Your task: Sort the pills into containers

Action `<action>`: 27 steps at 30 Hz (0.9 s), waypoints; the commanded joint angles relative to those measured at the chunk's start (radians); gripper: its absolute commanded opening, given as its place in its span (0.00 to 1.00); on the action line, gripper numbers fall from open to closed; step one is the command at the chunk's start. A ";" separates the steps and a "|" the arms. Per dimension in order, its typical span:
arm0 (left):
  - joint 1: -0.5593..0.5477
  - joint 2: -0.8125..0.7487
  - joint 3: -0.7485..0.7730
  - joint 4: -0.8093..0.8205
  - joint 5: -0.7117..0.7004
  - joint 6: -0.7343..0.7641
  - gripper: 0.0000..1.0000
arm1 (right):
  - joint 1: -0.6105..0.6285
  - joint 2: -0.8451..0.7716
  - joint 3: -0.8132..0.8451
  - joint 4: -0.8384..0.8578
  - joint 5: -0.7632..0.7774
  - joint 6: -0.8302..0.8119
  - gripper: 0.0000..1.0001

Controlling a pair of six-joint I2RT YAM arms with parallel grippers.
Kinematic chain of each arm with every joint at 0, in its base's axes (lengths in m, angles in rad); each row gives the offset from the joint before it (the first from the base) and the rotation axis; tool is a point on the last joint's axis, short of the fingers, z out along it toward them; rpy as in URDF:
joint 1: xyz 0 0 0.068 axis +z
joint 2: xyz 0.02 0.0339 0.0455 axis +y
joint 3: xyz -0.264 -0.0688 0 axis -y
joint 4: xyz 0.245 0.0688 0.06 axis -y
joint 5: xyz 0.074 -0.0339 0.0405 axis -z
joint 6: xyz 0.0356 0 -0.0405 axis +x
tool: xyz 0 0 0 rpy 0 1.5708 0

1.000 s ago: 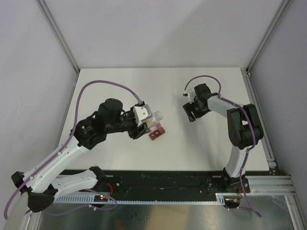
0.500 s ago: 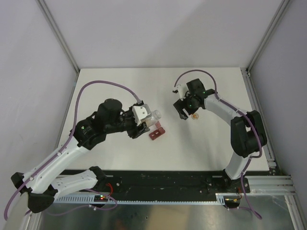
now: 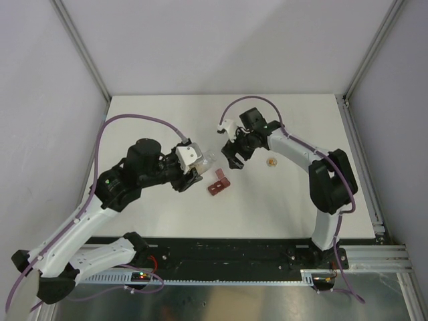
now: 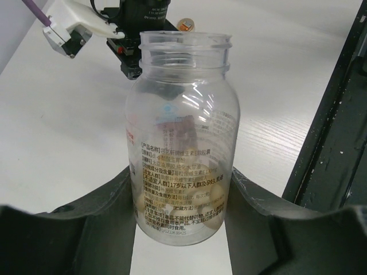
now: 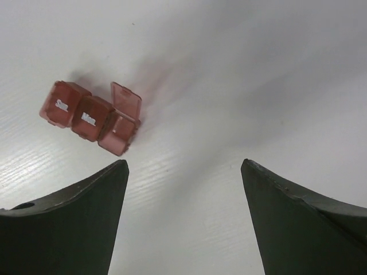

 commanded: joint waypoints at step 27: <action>0.026 -0.013 0.015 -0.014 0.030 0.035 0.00 | 0.086 0.262 0.216 -0.090 -0.281 -0.076 0.79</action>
